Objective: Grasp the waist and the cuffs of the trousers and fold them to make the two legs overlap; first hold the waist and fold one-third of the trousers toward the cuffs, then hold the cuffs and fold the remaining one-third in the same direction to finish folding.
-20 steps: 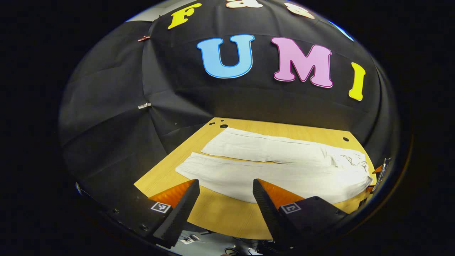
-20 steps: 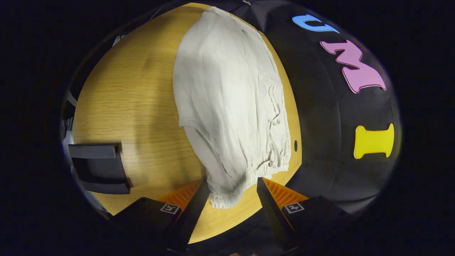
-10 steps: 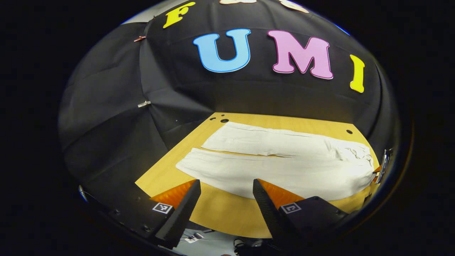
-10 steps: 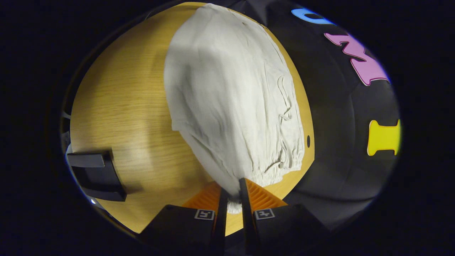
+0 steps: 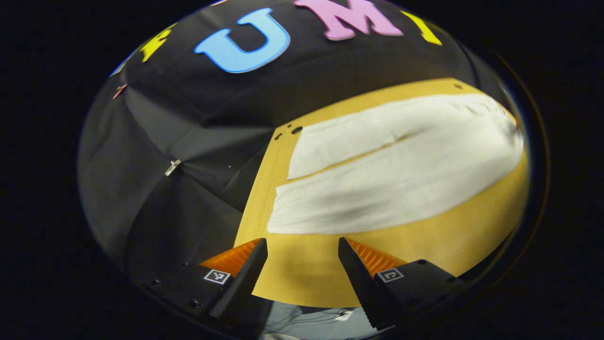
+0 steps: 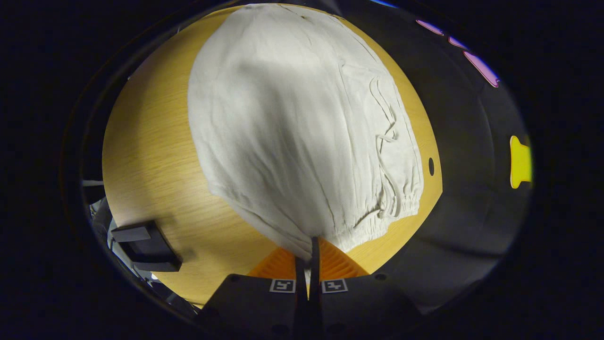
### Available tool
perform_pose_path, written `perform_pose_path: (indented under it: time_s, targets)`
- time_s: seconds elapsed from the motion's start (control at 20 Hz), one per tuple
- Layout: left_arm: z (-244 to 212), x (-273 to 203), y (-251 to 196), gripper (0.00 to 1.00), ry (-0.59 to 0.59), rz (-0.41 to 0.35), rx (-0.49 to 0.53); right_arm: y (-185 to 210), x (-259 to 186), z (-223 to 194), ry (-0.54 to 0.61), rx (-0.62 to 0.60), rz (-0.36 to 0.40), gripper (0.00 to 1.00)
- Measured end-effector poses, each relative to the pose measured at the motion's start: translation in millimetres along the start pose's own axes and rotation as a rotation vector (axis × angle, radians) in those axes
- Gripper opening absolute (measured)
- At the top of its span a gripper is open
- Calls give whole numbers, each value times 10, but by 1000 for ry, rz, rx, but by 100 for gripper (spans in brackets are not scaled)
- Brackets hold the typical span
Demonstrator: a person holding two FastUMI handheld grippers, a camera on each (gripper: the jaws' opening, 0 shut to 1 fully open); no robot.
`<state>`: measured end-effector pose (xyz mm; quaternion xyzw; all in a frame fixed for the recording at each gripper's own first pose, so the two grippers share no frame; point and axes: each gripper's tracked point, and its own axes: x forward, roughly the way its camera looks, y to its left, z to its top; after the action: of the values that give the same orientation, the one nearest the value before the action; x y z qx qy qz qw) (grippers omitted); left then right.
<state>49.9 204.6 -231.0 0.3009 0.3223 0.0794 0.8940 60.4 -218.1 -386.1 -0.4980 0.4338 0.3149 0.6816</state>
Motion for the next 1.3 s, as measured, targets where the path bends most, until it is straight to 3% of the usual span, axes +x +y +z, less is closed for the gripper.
perform_pose_path:
  time_s: [0.15, 0.45, 0.8, 0.95, 1.1, 1.15, 1.3]
  targets:
    - [-320, 342, 193, 96, 48, -27, 168, 8, 0, 8, 31, -39, -7, 5]
    - [-219, 1057, 560, 96, 6, -59, 514, 7, 6, 11, 90, -41, -20, 5]
    - [-35, 1464, 445, 92, -46, -228, 918, 9, 12, 13, 118, -35, -20, 5]
    - [64, 1529, 290, 73, -77, -271, 1034, 5, 15, 4, 123, -42, -27, 5]
    - [36, 1470, 218, 54, -66, -295, 1020, 10, 4, 19, 123, -48, -32, 5]
    - [22, 1440, 193, 44, -63, -295, 1016, 7, 11, 12, 123, -46, -31, 5]
    - [12, 1508, 158, 28, -45, -308, 1021, 3, 8, 15, 126, -52, -40, 5]
